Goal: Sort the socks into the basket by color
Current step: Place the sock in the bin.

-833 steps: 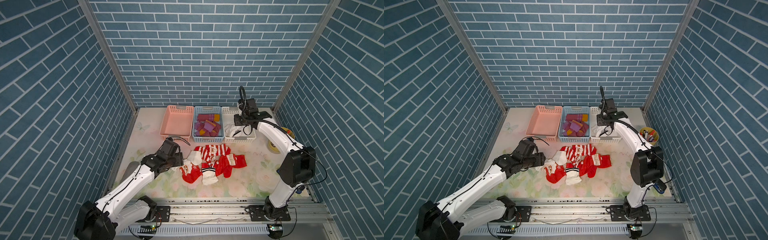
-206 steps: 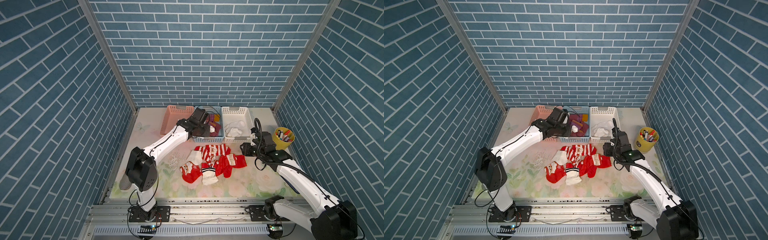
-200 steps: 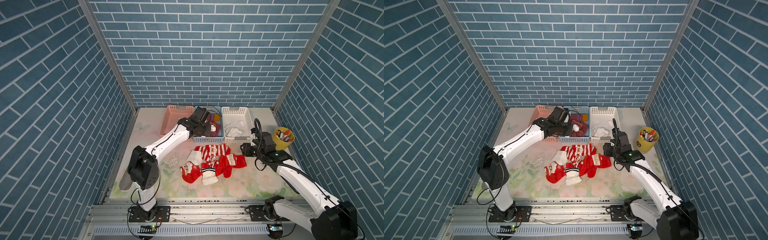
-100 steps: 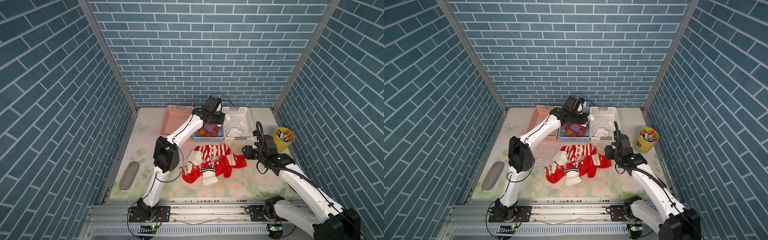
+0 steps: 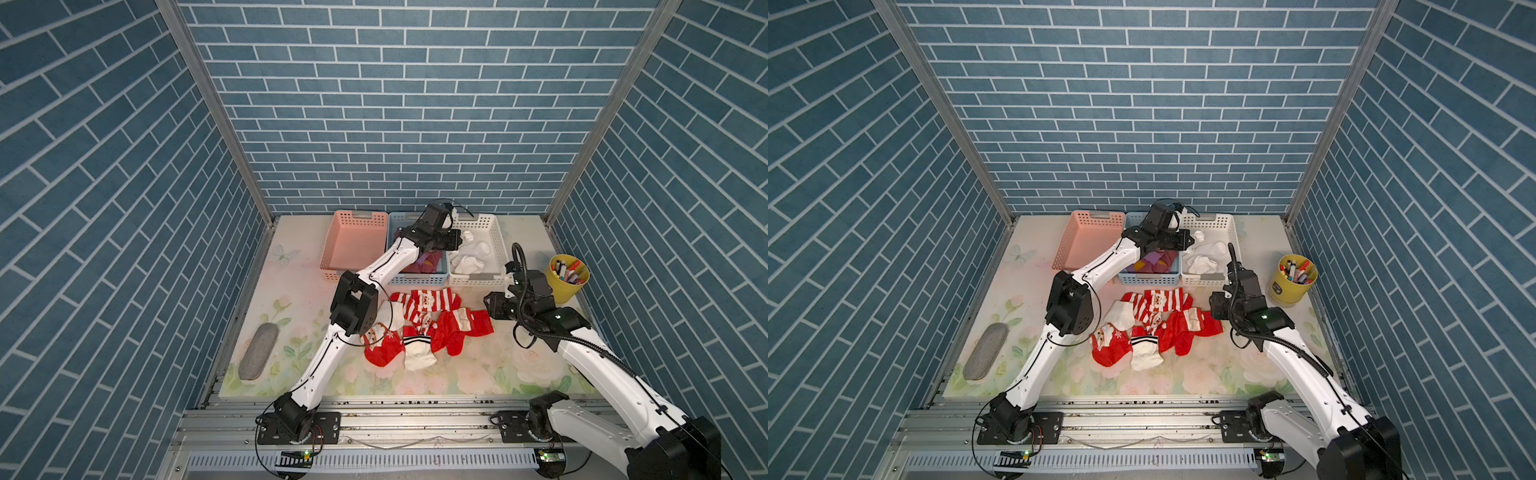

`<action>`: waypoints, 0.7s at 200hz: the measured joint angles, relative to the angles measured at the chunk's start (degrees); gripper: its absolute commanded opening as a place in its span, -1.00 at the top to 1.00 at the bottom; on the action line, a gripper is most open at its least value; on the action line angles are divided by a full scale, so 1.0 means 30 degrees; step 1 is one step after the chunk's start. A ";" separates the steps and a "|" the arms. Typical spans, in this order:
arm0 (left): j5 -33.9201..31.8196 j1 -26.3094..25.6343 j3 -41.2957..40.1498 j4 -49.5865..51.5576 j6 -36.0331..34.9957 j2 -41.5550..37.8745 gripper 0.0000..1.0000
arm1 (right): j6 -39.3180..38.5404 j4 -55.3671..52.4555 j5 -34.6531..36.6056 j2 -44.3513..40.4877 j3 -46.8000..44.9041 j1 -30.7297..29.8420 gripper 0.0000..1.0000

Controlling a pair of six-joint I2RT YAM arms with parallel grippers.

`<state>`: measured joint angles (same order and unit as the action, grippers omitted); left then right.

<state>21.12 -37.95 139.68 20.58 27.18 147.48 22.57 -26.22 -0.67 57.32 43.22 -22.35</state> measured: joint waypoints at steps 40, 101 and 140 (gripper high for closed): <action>-0.0211 -0.0102 0.0000 -0.1515 0.0648 0.0364 0.48 | 0.0058 -0.0124 -0.0007 0.0000 0.0000 0.0000 -0.05; -0.1013 -0.0160 0.0007 -0.2259 0.0998 0.0364 -0.14 | 0.0058 -0.0248 -0.0022 -0.0007 -0.0044 0.0000 -0.07; -0.1086 -0.0160 -0.0452 -0.2106 0.0619 0.0007 -0.14 | 0.0058 -0.0313 -0.0022 -0.0044 -0.0080 0.0000 -0.08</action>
<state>17.87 -38.44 138.32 14.26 29.04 147.50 22.74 -27.16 -0.73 57.19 42.98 -22.35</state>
